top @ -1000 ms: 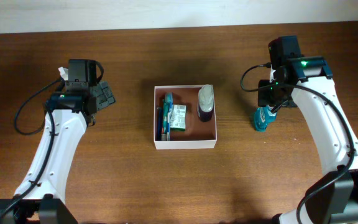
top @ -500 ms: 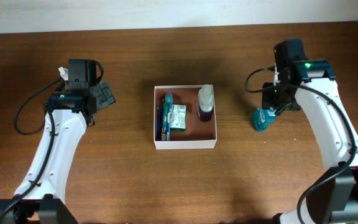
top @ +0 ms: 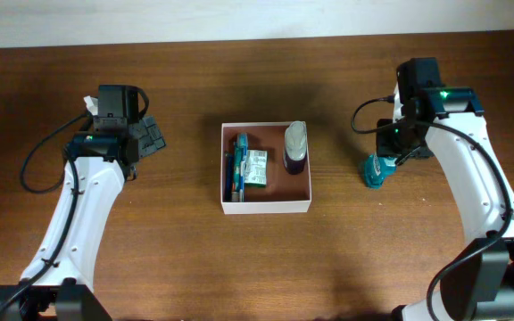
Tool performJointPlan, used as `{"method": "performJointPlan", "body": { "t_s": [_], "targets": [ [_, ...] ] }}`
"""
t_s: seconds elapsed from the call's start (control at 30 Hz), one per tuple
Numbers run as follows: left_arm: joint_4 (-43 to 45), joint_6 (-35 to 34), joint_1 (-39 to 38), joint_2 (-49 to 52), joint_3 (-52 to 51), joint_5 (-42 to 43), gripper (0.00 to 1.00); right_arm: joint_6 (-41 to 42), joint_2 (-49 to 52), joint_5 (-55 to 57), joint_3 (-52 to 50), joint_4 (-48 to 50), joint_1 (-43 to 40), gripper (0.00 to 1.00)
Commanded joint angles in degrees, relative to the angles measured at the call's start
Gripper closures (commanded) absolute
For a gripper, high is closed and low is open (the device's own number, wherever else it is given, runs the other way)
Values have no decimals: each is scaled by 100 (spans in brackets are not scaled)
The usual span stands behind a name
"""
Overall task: Pack container
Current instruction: 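Lower the right gripper and grasp the mouthwash bottle's cap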
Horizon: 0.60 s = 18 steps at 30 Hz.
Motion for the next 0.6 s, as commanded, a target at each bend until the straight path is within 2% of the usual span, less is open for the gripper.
{"method": "performJointPlan", "body": {
  "t_s": [0.0,0.5,0.57],
  "targets": [
    [13,7,13,-42,44,-81,0,-31,52,-46,-46,63,-15,53],
    [11,7,13,-42,44,-81,1,-87,52,-168,-120,192,-15,51],
    [13,7,13,-42,44,-83,1,-87,52,-168,-173,234,-15,46]
  ]
}}
